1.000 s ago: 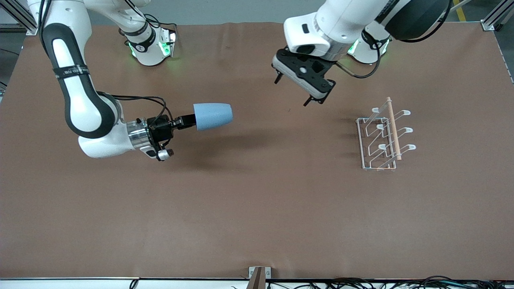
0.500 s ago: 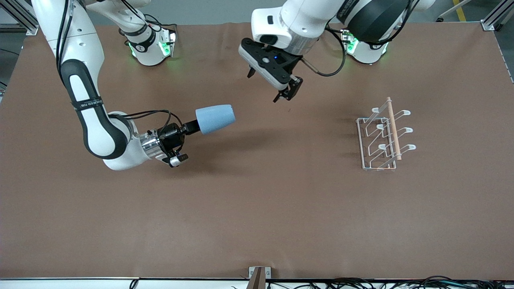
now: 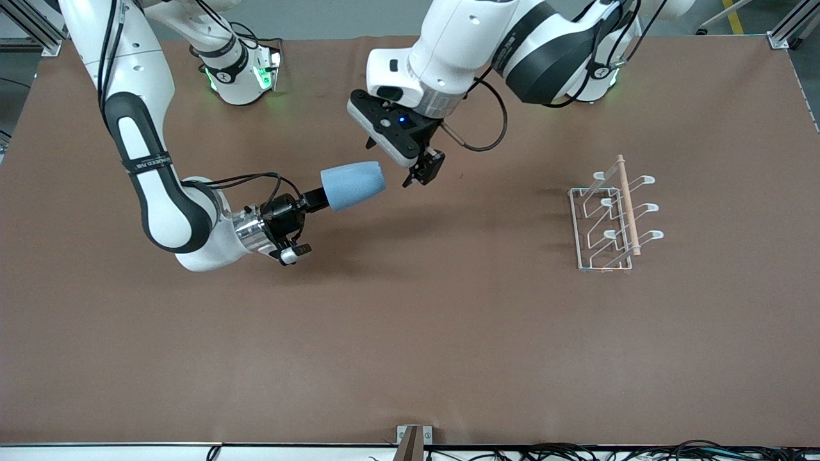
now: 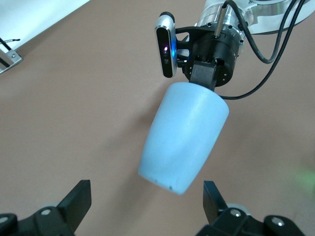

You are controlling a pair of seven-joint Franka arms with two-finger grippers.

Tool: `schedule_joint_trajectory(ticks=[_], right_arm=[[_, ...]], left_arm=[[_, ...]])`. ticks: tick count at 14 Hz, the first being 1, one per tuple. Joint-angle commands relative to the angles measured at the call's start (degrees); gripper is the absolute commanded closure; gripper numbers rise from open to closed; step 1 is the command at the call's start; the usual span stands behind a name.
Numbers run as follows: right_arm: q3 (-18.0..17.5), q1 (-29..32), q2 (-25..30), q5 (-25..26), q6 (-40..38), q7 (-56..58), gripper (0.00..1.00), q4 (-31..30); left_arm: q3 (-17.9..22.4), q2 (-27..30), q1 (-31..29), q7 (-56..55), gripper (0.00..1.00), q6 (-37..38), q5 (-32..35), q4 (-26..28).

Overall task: Hang cup on cup holder
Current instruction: 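Lift the blue cup with the right gripper while the left gripper approaches, then grasp the cup with the left gripper and open the right gripper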

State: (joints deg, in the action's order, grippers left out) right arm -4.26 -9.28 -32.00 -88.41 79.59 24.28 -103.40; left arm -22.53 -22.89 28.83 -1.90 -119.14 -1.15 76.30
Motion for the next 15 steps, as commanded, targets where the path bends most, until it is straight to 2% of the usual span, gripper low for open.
schedule_joint_trajectory(ticks=[1, 8, 11, 15], right_arm=[[0.2, -0.7, 0.0, -1.7, -0.2, 0.1, 0.99, -0.1], [0.2, -0.6, 0.0, -1.7, -0.4, 0.2, 0.97, -0.2], [0.2, -0.6, 0.0, -1.6, -0.4, 0.2, 0.96, -0.2], [0.3, -0.6, 0.0, -1.5, -0.5, 0.2, 0.95, -0.2]], left_arm=[[0.5, -2.7, 1.2, 0.3, 0.0, -1.3, 1.5, -3.4], [0.6, -4.9, 3.8, 0.3, 0.0, -3.5, 3.8, -3.4], [0.6, -6.1, 4.8, 0.4, 0.0, -6.4, 8.3, -3.4], [0.6, -7.2, 5.1, 2.6, 0.0, -7.5, 10.0, -3.4]])
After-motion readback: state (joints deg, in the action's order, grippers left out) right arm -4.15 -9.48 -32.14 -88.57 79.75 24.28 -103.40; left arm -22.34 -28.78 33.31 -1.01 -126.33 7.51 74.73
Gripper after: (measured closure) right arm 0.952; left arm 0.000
